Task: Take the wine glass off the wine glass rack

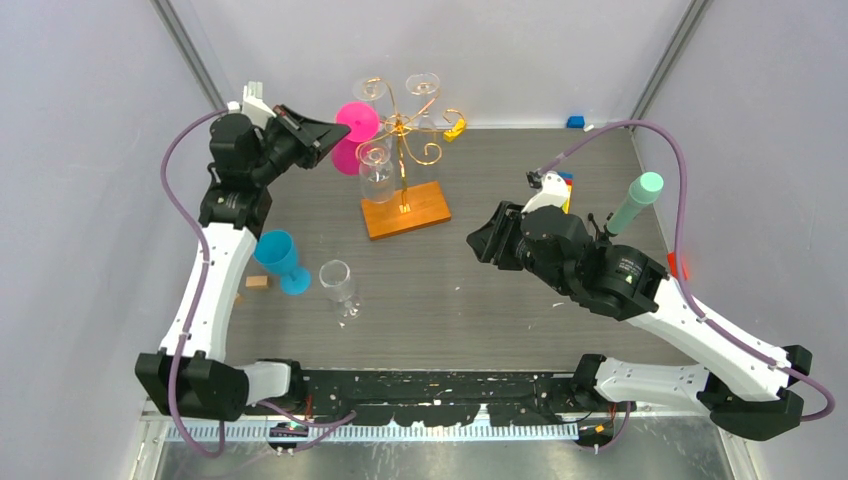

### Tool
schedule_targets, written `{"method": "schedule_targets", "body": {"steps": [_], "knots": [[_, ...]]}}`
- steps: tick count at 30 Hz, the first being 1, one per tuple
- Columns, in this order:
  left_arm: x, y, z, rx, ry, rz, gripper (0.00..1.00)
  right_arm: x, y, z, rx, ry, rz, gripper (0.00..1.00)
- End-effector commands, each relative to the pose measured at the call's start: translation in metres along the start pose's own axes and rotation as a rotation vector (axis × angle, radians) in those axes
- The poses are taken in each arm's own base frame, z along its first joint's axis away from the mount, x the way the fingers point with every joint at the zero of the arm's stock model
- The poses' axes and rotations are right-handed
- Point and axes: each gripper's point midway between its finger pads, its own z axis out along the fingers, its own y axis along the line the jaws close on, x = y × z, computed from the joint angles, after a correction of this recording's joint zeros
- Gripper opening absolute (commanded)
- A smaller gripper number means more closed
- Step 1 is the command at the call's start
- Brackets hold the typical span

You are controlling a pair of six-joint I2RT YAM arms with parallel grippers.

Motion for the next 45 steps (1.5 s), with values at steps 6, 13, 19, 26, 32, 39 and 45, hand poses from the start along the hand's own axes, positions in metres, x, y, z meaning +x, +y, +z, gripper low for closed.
{"method": "schedule_targets", "body": {"steps": [6,13,19,26,32,39,45], "knots": [[-0.019,-0.02,-0.069,-0.093,-0.2,0.173,0.0,-0.01,0.024,-0.003,-0.112,-0.028,0.046,0.64],[0.004,-0.048,-0.11,-0.009,-0.184,0.119,0.0,-0.011,0.046,-0.014,-0.283,-0.052,0.067,0.85],[0.035,-0.068,-0.139,0.112,-0.127,-0.023,0.0,-0.018,0.079,-0.019,-0.469,-0.084,0.168,0.9],[0.062,-0.068,-0.171,0.181,-0.113,-0.219,0.0,-0.011,0.114,-0.012,-0.643,-0.069,0.345,0.91],[0.075,-0.08,-0.189,0.282,-0.08,-0.36,0.0,0.004,0.124,0.003,-0.641,-0.069,0.412,0.92],[0.074,-0.117,-0.209,0.428,-0.031,-0.427,0.0,0.01,0.133,0.007,-0.698,-0.095,0.486,0.92],[0.07,-0.124,-0.206,0.469,0.002,-0.493,0.0,-0.003,0.158,-0.003,-0.809,-0.141,0.455,0.92]]}}
